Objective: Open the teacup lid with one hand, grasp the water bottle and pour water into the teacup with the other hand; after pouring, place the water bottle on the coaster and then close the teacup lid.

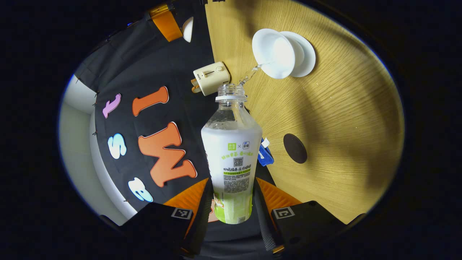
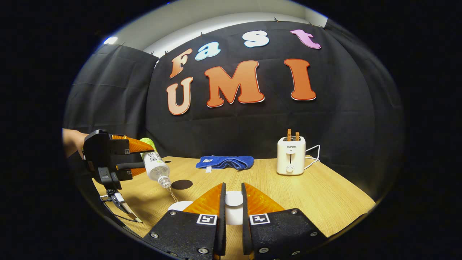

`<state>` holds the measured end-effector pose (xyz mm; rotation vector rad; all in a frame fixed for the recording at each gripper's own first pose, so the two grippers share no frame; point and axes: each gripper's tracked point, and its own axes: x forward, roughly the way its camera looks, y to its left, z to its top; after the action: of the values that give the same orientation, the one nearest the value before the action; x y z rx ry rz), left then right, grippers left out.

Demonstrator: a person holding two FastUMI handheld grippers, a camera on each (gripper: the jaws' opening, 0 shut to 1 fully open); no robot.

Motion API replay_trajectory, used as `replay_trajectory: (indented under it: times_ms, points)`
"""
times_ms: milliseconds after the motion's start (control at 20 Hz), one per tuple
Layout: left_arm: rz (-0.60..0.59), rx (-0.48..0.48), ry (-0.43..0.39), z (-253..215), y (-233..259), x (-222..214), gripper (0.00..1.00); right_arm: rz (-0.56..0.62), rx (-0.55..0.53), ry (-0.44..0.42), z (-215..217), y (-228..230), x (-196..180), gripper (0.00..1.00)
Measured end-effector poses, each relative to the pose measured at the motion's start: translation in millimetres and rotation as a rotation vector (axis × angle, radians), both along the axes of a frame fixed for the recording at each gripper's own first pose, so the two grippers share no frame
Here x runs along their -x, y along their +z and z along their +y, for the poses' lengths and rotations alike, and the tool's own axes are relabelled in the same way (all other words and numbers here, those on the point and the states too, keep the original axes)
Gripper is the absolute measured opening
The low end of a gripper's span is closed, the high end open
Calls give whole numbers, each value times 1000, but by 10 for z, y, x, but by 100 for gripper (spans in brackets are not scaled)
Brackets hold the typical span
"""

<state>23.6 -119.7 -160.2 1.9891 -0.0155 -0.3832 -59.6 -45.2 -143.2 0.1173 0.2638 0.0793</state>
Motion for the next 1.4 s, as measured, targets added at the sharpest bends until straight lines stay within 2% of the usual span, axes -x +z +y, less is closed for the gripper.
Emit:
replay_trajectory:
  times_ms: [200,250,300,350,450,500,550,600,900,950,1000,1150,1400]
  points:
    - [-24,-23,-18,-25,59,-40,63,2,4,0,-10,-2,14,18]
    - [-29,-25,-22,-28,73,-45,66,0,3,-1,-9,6,12,18]
    - [-37,-29,-27,-34,87,-53,63,-1,2,1,-5,13,9,18]
    - [-44,-32,-33,-49,100,-45,66,-3,1,0,-8,18,6,18]
    - [-58,-41,-46,-94,174,-30,66,-4,2,4,-3,26,7,18]
    - [-65,-49,-54,-114,219,-40,63,-3,2,6,1,23,8,18]
    - [-80,-59,-62,-122,253,-44,70,-1,4,18,29,18,16,18]
    - [-89,-71,-70,-133,272,-50,63,-5,11,23,43,33,13,19]
    - [-131,-115,-109,-206,438,-78,63,-16,32,47,105,60,-2,18]
    - [-146,-123,-113,-206,487,-79,66,-16,30,48,106,59,-5,18]
    - [-155,-128,-117,-217,512,-85,64,-16,28,49,107,57,-12,18]
    - [-182,-147,-146,-277,577,-66,66,-14,29,53,114,44,-10,18]
    - [-204,-168,-175,-360,601,-19,65,-14,36,64,155,36,-4,18]
